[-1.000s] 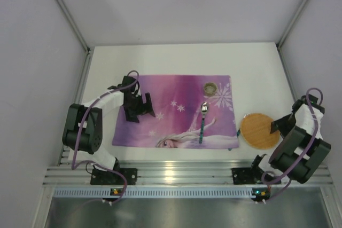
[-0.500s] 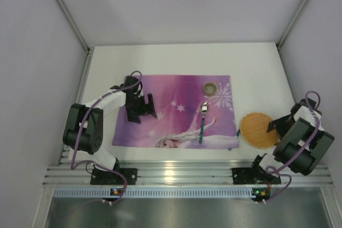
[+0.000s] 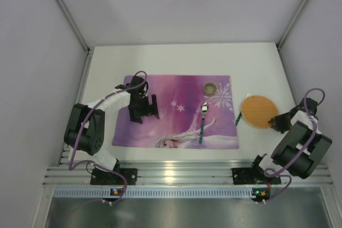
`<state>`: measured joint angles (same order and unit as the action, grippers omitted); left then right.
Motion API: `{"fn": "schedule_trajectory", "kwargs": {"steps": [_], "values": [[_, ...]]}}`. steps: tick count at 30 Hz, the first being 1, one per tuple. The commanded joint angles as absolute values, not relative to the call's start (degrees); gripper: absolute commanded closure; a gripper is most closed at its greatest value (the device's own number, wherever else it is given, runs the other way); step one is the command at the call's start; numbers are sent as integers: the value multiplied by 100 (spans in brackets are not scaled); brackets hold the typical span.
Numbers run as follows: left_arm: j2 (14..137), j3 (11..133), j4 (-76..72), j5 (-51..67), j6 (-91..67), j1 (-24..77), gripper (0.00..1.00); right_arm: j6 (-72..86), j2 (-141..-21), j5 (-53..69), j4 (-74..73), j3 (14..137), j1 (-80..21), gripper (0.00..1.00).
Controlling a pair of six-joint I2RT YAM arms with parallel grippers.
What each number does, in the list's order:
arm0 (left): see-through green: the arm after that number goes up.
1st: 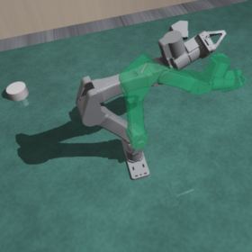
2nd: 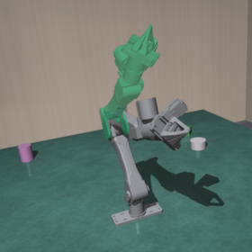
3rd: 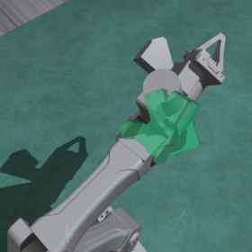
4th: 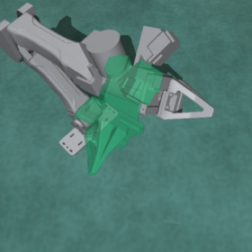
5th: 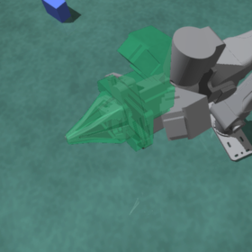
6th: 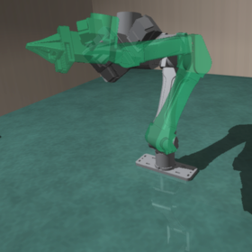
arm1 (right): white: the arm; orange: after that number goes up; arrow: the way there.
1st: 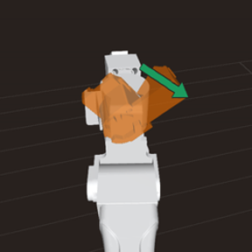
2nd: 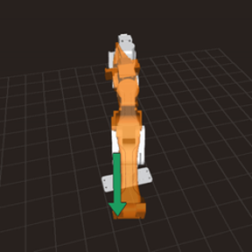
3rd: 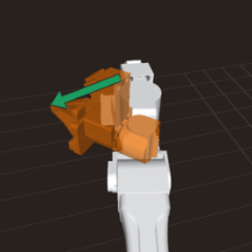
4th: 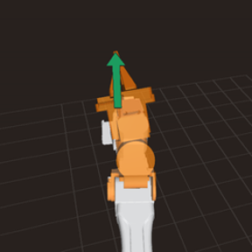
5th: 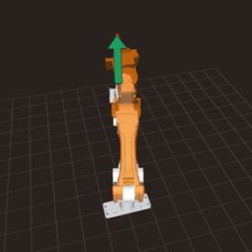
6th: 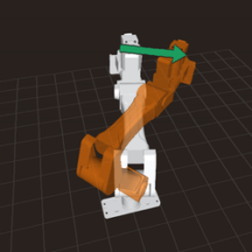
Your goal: Set the dinner table for one person
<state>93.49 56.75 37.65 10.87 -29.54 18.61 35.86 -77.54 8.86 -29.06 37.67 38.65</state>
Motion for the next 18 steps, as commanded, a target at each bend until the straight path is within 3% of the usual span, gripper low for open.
{"fn": "schedule_trajectory", "kwargs": {"steps": [1,10,18], "values": [[9290,5994,3911,897,-3137,2056,3,3603,-8270,193,-2392,3392,3867,100],[9360,6319,4140,642,-3234,2417,3,3542,-8183,606,-1977,3463,3806,100],[9351,6310,4087,633,-3322,2522,3,3665,-7252,1036,-2865,4218,3578,100]]}}
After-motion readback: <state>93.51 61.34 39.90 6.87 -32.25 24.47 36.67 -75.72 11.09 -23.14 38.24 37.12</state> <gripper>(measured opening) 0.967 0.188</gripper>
